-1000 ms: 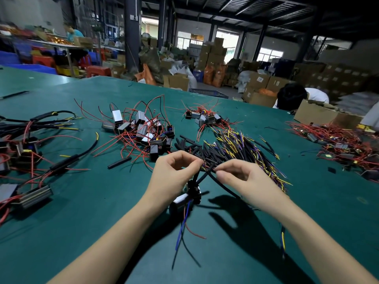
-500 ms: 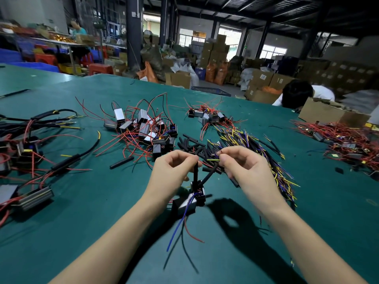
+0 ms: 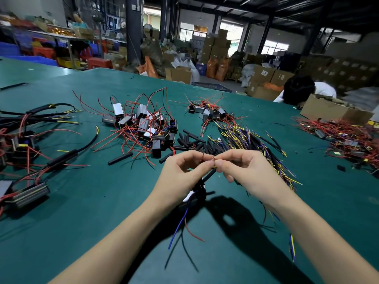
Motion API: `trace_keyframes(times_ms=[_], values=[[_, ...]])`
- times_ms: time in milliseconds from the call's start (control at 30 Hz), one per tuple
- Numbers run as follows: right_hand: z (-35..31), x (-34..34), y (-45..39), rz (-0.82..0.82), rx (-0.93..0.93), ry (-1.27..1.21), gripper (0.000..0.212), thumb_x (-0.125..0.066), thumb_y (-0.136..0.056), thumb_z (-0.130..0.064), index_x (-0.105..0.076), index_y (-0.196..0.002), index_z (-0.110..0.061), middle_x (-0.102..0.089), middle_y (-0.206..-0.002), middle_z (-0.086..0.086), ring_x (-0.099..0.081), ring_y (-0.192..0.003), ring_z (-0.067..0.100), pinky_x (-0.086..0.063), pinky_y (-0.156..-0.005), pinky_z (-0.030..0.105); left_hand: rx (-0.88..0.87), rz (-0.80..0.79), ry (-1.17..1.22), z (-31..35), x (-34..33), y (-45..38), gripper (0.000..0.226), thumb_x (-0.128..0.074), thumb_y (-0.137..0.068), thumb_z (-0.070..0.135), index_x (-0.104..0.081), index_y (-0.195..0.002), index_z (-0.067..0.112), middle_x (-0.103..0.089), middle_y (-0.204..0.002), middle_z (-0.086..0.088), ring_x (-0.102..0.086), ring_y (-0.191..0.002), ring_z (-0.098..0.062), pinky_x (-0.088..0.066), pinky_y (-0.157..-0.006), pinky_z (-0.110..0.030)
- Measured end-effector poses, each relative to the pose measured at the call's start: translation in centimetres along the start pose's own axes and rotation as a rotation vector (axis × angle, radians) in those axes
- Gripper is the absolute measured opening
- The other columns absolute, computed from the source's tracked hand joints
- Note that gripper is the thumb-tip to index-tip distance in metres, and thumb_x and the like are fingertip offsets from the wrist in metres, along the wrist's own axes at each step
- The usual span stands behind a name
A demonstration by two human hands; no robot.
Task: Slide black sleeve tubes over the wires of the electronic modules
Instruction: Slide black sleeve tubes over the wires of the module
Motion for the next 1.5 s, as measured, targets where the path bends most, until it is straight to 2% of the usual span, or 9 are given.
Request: trace_keyframes(times_ms=[167, 333, 533, 700, 833, 1033, 1133, 1300, 1500], values=[[-0.3, 0.2, -0.1, -0.023, -0.062, 0.084, 0.01, -0.064, -0.087, -0.006, -0.072, -0.082, -0.007, -0.06, -0.054, -0.009, -0.044, -0.046, 0.003, -0.035, -0.048, 0.008, -0.01, 0.026, -0.074, -0.2, 0.2, 0.1, 0.005, -0.073, -0.08, 0.014, -0.073, -0.076, 0.016, -0.071, -0.077, -0.011, -0.055, -0.066, -0.011, -0.044, -0.062, -0.023], [-0.9, 0.7, -0.2, -0.05, -0.042, 0.368, 0.009, -0.069, -0.085, -0.015, -0.074, -0.077, -0.014, -0.067, -0.065, -0.001, -0.048, -0.049, 0.001, -0.039, -0.053, 0.014, 0.006, -0.01, -0.131, -0.5, 0.1, 0.0, 0.01, -0.071, -0.084, 0.017, -0.071, -0.074, 0.016, -0.063, -0.065, 0.005, -0.048, -0.058, -0.013, -0.037, -0.057, -0.028], [-1.5, 1.2, 0.0, -0.148, 0.045, 0.747, 0.01, -0.069, -0.085, -0.023, -0.072, -0.076, -0.025, -0.047, -0.047, -0.02, -0.046, -0.053, -0.012, -0.034, -0.055, 0.01, 0.05, -0.102, -0.222, -0.7, -0.3, 0.0, 0.013, -0.066, -0.087, 0.018, -0.067, -0.074, 0.021, -0.069, -0.081, -0.008, -0.052, -0.066, -0.012, -0.048, -0.067, -0.043], [-2.0, 1.4, -0.4, -0.22, 0.02, 0.858, 0.011, -0.064, -0.085, -0.029, -0.065, -0.075, -0.033, -0.053, -0.062, -0.02, -0.039, -0.065, -0.009, -0.048, -0.074, 0.033, 0.092, -0.151, -0.149, -0.6, -0.5, 0.2, 0.011, -0.066, -0.084, 0.024, -0.065, -0.073, 0.023, -0.068, -0.082, -0.011, -0.055, -0.075, -0.016, -0.047, -0.073, -0.043], [-2.2, 1.4, -0.7, -0.206, -0.006, 0.82, 0.014, -0.065, -0.08, -0.026, -0.064, -0.067, -0.031, -0.057, -0.056, -0.017, -0.046, -0.06, -0.005, -0.049, -0.067, 0.028, 0.084, -0.189, -0.121, -0.5, -0.5, 0.2, 0.013, -0.062, -0.089, 0.012, -0.063, -0.077, 0.017, -0.063, -0.075, 0.001, -0.052, -0.068, -0.011, -0.041, -0.072, -0.034], [-1.1, 1.6, -0.1, 0.015, -0.109, 0.267, 0.014, -0.064, -0.086, -0.01, -0.067, -0.072, -0.011, -0.062, -0.057, -0.004, -0.049, -0.051, 0.009, -0.041, -0.053, 0.018, 0.029, -0.214, -0.226, -0.4, -0.7, 0.3, 0.013, -0.061, -0.09, 0.013, -0.061, -0.077, 0.016, -0.056, -0.069, 0.007, -0.04, -0.052, -0.012, -0.038, -0.05, -0.023], [-0.8, 1.3, 0.3, 0.031, -0.09, 0.183, 0.013, -0.065, -0.087, -0.008, -0.066, -0.074, -0.009, -0.062, -0.06, -0.003, -0.047, -0.05, 0.004, -0.039, -0.049, 0.012, 0.055, -0.191, -0.187, -0.5, -0.5, 0.1, 0.012, -0.061, -0.09, 0.013, -0.063, -0.078, 0.016, -0.06, -0.07, 0.008, -0.047, -0.059, -0.014, -0.042, -0.06, -0.027], [-0.5, 1.0, 0.5, -0.016, -0.096, 0.216, 0.013, -0.065, -0.086, -0.01, -0.068, -0.073, -0.01, -0.066, -0.064, 0.004, -0.048, -0.055, 0.011, -0.041, -0.056, 0.024, -0.025, -0.06, -0.056, 0.0, -0.3, -0.1, 0.003, -0.067, -0.086, 0.012, -0.068, -0.087, 0.015, -0.065, -0.074, 0.002, -0.057, -0.071, -0.009, -0.045, -0.07, -0.027], [-0.5, 0.4, 0.6, -0.08, -0.063, 0.324, 0.013, -0.066, -0.085, -0.014, -0.069, -0.073, -0.013, -0.066, -0.064, -0.001, -0.048, -0.053, 0.005, -0.039, -0.055, 0.021, -0.118, -0.059, -0.189, 0.0, -0.3, 0.1, 0.008, -0.068, -0.085, 0.01, -0.07, -0.078, 0.012, -0.064, -0.067, 0.002, -0.048, -0.056, -0.001, -0.039, -0.056, -0.022]])
Point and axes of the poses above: each hand's wrist, its own y-axis away from the middle knuckle, its own x-axis out of the back of the hand, z = x × y, the point moved 2 cm from there along -y, towards the middle knuckle
